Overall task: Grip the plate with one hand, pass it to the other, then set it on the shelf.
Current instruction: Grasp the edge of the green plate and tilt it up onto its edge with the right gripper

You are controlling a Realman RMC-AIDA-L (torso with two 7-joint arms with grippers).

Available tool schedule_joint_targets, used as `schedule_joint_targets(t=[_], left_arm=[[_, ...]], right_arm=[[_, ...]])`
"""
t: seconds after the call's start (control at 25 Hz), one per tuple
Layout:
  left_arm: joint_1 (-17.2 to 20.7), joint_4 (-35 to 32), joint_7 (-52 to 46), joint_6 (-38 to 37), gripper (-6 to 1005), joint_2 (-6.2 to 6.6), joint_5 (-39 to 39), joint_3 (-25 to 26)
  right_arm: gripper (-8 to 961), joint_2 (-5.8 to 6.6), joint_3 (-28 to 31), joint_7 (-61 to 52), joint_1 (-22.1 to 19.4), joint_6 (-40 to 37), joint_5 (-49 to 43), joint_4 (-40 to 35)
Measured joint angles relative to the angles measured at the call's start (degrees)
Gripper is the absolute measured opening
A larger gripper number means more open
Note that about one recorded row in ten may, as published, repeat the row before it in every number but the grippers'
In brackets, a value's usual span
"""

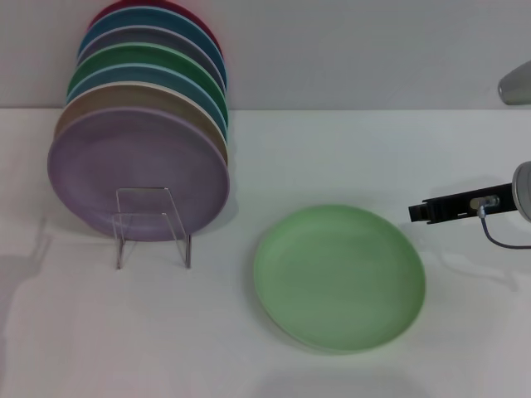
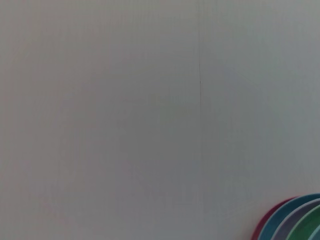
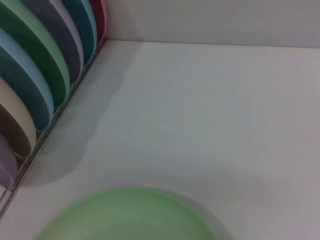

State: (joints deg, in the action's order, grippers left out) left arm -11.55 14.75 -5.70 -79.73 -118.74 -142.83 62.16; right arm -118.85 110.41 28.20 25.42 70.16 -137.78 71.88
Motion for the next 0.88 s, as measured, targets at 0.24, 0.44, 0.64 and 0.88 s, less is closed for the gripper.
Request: schedule_joint_targets(t=[0.24, 0.44, 0.64, 0.88], left_arm=[[0.0, 0.0, 0.0, 0.3, 787, 0.0, 0.0, 0.0], [0.0, 0.0, 0.0, 0.4, 786, 0.0, 0.0, 0.0], [-0.1, 0.0, 0.0, 0.4, 785, 0.01, 0.0, 0.0], [-0.2, -0.3, 0.0, 0.4, 783, 0.0, 0.0, 0.0]], right_arm=[[30, -0.04, -0.4, -0.9, 2.7, 1.2, -4.5, -2.7], [154, 0.0, -0.4, -1.8, 4.8, 1.1, -5.8, -5.9], [382, 0.06, -0.6, -1.9, 5.5, 1.1, -5.8, -6.3], [593, 0.18, -0.9, -1.9, 6.6, 0.8, -5.9, -9.1]])
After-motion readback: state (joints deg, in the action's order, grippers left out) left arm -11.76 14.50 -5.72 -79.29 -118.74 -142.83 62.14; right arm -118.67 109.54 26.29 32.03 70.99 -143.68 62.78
